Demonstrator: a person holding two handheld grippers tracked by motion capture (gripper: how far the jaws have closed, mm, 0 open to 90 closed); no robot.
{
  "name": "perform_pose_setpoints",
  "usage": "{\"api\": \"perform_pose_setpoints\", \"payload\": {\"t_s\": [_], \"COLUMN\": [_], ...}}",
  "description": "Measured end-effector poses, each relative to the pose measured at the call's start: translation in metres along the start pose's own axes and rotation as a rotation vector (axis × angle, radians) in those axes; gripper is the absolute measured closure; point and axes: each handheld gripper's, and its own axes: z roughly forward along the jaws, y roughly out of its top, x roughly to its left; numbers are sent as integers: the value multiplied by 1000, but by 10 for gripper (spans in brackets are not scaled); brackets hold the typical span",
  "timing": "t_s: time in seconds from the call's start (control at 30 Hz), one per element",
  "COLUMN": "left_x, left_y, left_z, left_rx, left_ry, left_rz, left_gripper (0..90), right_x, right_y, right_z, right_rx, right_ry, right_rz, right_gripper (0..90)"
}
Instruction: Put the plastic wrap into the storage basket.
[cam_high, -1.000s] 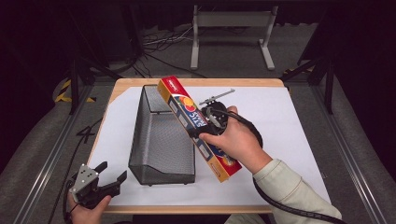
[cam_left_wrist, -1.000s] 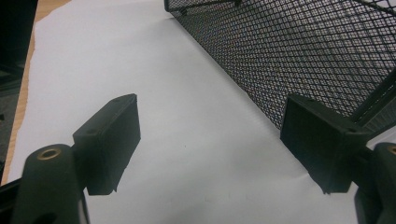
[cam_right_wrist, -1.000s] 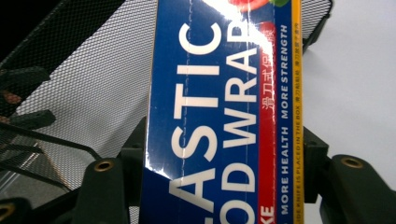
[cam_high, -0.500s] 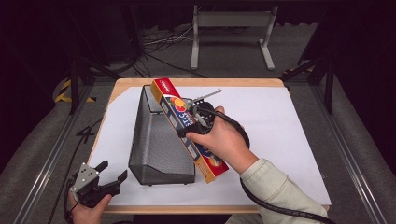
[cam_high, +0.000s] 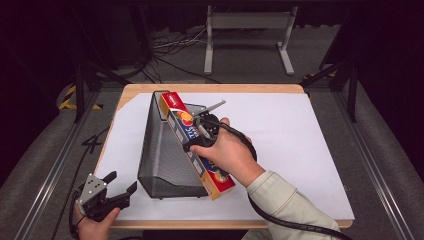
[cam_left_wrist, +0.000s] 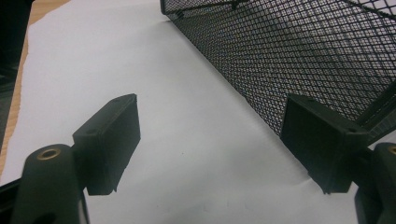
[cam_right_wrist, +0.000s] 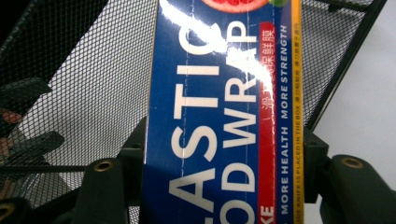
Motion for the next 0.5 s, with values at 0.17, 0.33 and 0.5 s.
{"api": "perform_pose_setpoints", "payload": {"t_s": [0.17,0.33,0.5], "left_x": [1,1,1], "left_y": [0,0,0], "left_z": [-1,-1,-2], "left_rx": [-6,-2,-14], "left_ry": [3,3,11], "left_rz": [-5,-6,-11], "left_gripper": [206,206,208], "right_x": [0,2,2], "right_y": [0,1,1], "right_z": [8,17,23], "right_rx": [17,45,69], "right_ry": [5,-6,-1], "right_rz": [9,11,21], "right_gripper": [402,402,400]}}
